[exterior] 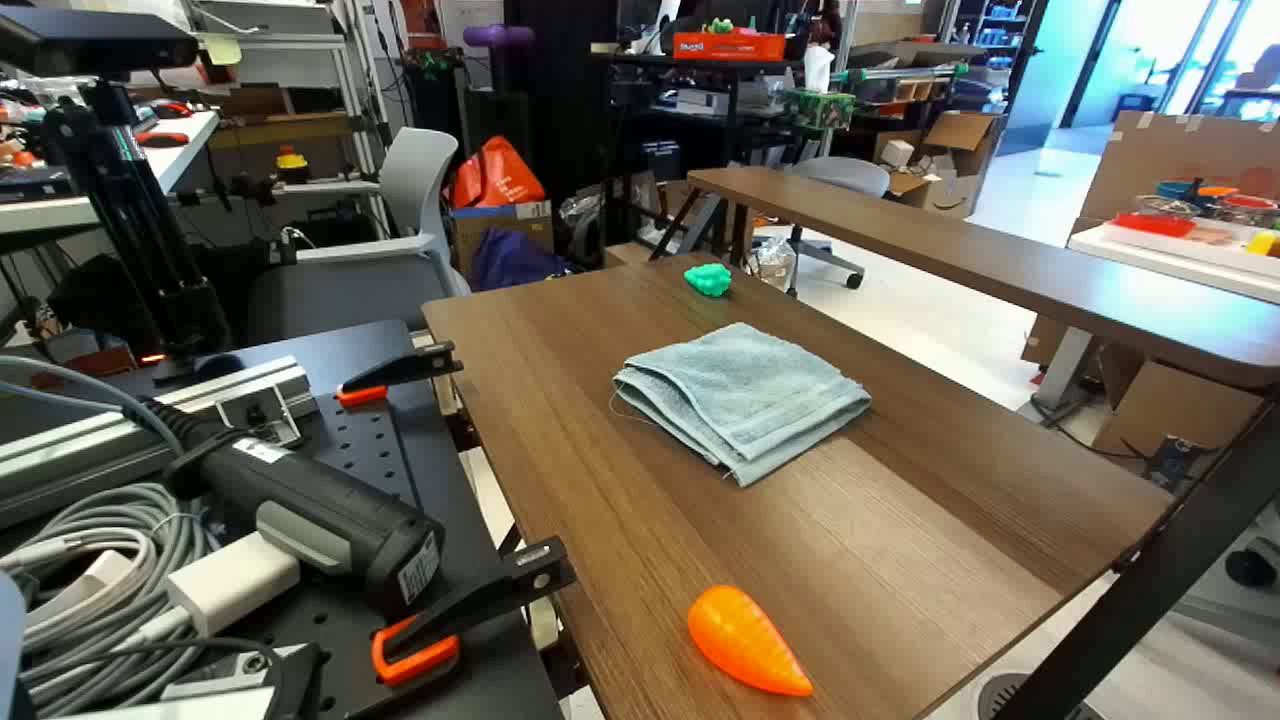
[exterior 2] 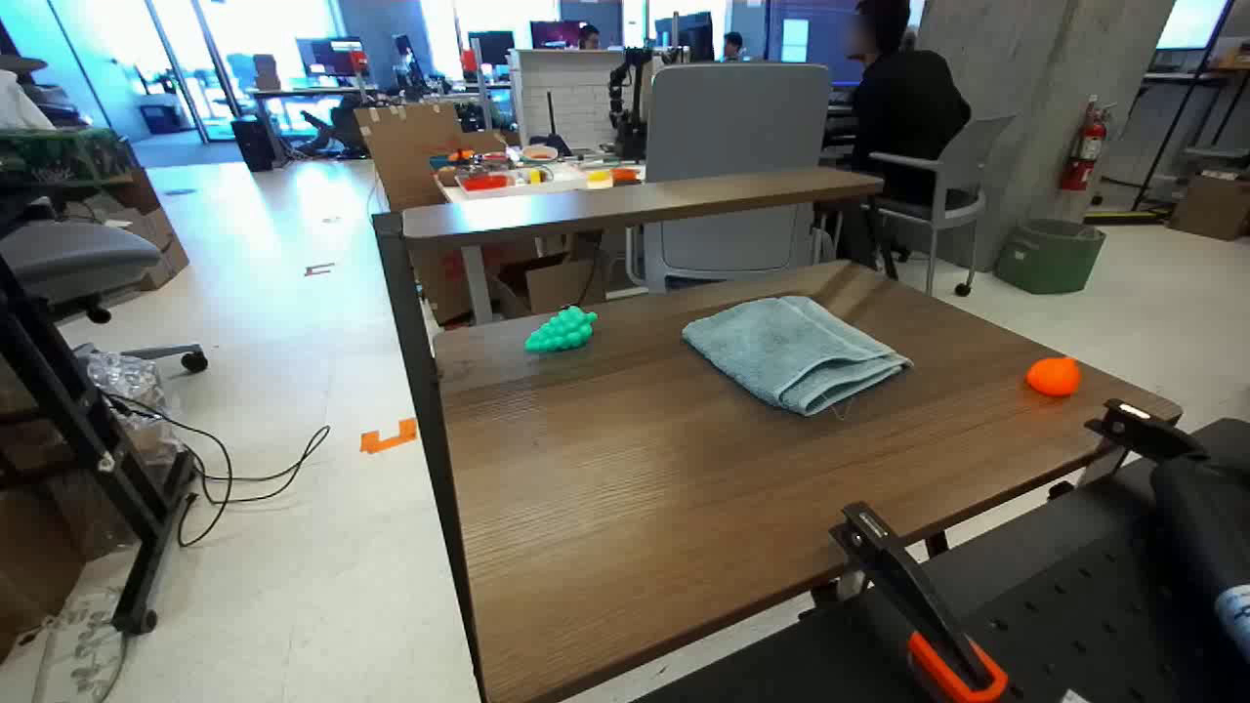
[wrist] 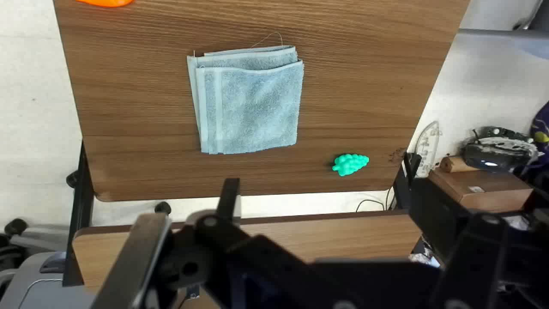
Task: Wipe the surface of the table with the grey towel.
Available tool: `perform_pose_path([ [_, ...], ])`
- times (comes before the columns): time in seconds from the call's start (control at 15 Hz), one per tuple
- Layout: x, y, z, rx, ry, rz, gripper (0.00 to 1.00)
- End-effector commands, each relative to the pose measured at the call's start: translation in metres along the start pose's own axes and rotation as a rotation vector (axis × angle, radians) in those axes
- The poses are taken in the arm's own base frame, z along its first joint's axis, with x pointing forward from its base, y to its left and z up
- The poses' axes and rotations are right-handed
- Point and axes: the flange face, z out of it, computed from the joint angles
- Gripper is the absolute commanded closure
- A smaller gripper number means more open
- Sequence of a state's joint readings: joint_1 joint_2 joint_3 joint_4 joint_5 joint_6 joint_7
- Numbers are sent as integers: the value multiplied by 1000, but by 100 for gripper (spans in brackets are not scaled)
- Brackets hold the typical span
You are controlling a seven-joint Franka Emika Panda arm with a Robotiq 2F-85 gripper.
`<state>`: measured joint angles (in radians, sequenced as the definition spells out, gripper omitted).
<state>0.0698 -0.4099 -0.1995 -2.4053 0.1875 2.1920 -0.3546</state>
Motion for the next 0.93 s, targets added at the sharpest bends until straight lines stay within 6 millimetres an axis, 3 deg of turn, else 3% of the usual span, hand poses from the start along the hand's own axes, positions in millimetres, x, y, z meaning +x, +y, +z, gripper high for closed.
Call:
perform_pose_path([
  [0.0,0,0,0,0,0,0,0],
  [0.27,1,0,-1,0,1,0,0],
  [0.4,18,-1,12,-3,-33,55,0],
  [0.67,57,12,80,-121,-180,164,0],
  [0.8,70,29,118,-170,-254,229,0],
  [0.87,77,48,130,-198,-290,261,0],
])
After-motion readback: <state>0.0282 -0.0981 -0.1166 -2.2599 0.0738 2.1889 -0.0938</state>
